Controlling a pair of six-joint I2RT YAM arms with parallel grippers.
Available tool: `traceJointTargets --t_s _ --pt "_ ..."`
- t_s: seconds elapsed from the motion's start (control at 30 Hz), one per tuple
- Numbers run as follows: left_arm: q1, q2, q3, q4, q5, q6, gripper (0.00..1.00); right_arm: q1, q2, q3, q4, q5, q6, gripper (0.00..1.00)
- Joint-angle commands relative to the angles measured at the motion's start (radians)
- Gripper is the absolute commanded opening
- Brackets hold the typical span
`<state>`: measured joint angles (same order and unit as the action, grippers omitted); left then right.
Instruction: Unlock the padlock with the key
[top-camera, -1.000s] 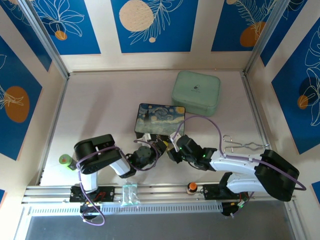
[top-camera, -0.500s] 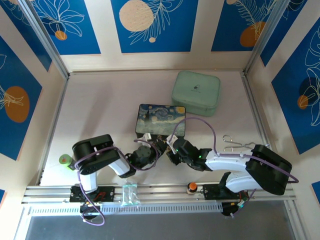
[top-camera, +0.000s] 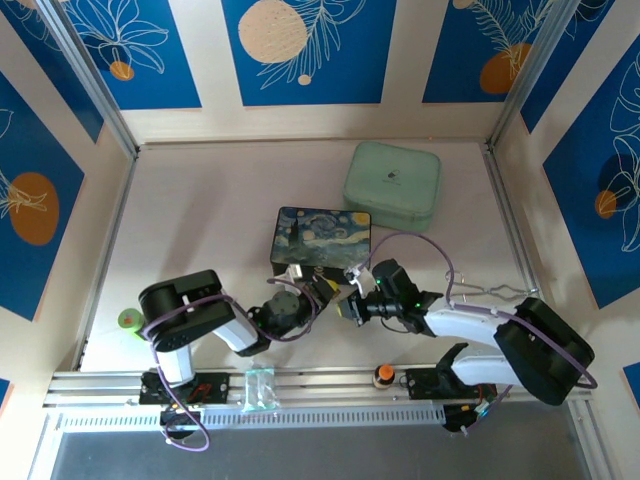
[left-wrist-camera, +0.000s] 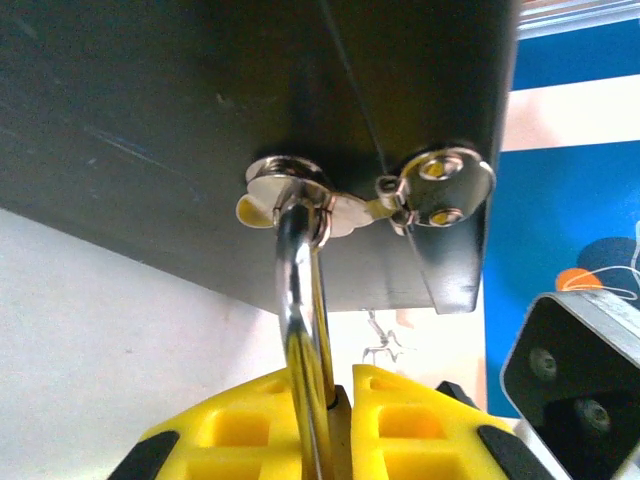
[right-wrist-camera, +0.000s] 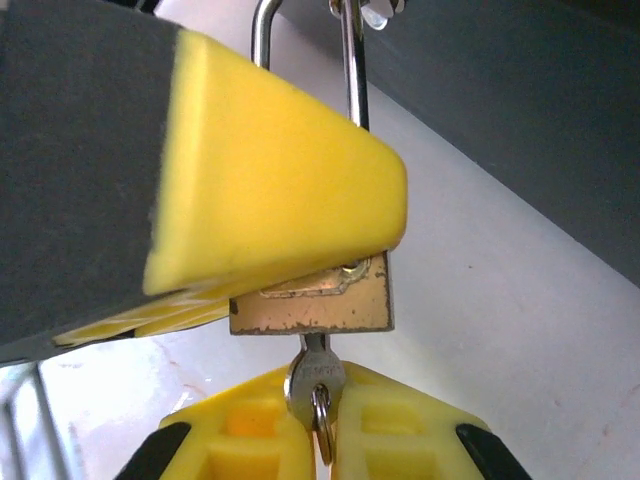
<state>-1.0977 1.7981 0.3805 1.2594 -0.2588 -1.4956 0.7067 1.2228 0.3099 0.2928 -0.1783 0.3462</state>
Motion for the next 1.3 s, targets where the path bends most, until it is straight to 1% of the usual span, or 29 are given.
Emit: traceJointTargets --t_s 0.0,0.1,0.17,0.23,0.3,0.37,0.47,0.63,0.73,0.87,0.97,1.07,1.2,1.27 --pt "-0.010 -0.010 -0.027 -0.005 0.003 0.021 0.00 -0.041 -0.072 -0.010 0.107 -0.154 0.071 0.08" --pt "-0.010 -0.009 -0.033 -0.001 -0.002 0.019 0.00 -0.084 -0.097 -0.028 0.097 -0.204 0.116 0.09" --pt "-0.010 -0.009 -0.037 0.000 -0.005 0.018 0.00 -0.098 -0.100 -0.026 0.064 -0.207 0.132 0.11" --pt "-0.010 -0.011 -0.040 0.003 -0.006 0.018 0.00 -0.099 -0.099 -0.008 -0.004 -0.180 0.128 0.14" --pt "-0.010 -0.014 -0.042 0.000 -0.010 0.020 0.00 -0.103 -0.092 0.001 -0.047 -0.155 0.125 0.15" --pt "-0.010 -0.017 -0.043 -0.003 -0.010 0.019 0.00 -0.109 -0.092 -0.007 -0.045 -0.149 0.128 0.15" --pt "-0.010 -0.023 -0.043 -0.005 -0.012 0.022 0.00 -0.111 -0.107 -0.011 -0.053 -0.126 0.135 0.23" --pt "-0.010 -0.028 -0.038 -0.019 -0.010 0.027 0.00 -0.106 -0.143 -0.011 -0.087 -0.089 0.131 0.28" --pt "-0.010 -0.046 -0.037 -0.063 -0.010 0.044 0.00 -0.069 -0.165 -0.010 -0.108 -0.004 0.128 0.34" --pt "-0.008 -0.119 -0.013 -0.261 0.008 0.104 0.00 -0.021 -0.147 0.027 -0.192 0.198 0.174 0.46" --pt "-0.008 -0.168 -0.006 -0.376 0.020 0.143 0.00 -0.002 -0.100 0.058 -0.239 0.329 0.237 0.47" --pt "0.001 -0.209 -0.015 -0.451 0.036 0.170 0.00 0.006 -0.055 0.068 -0.237 0.400 0.301 0.47" --pt "0.025 -0.261 -0.018 -0.560 0.081 0.214 0.01 0.028 -0.010 0.091 -0.237 0.451 0.333 0.47" --pt "0.043 -0.288 -0.008 -0.647 0.107 0.248 0.04 0.040 0.004 0.100 -0.238 0.465 0.336 0.47"
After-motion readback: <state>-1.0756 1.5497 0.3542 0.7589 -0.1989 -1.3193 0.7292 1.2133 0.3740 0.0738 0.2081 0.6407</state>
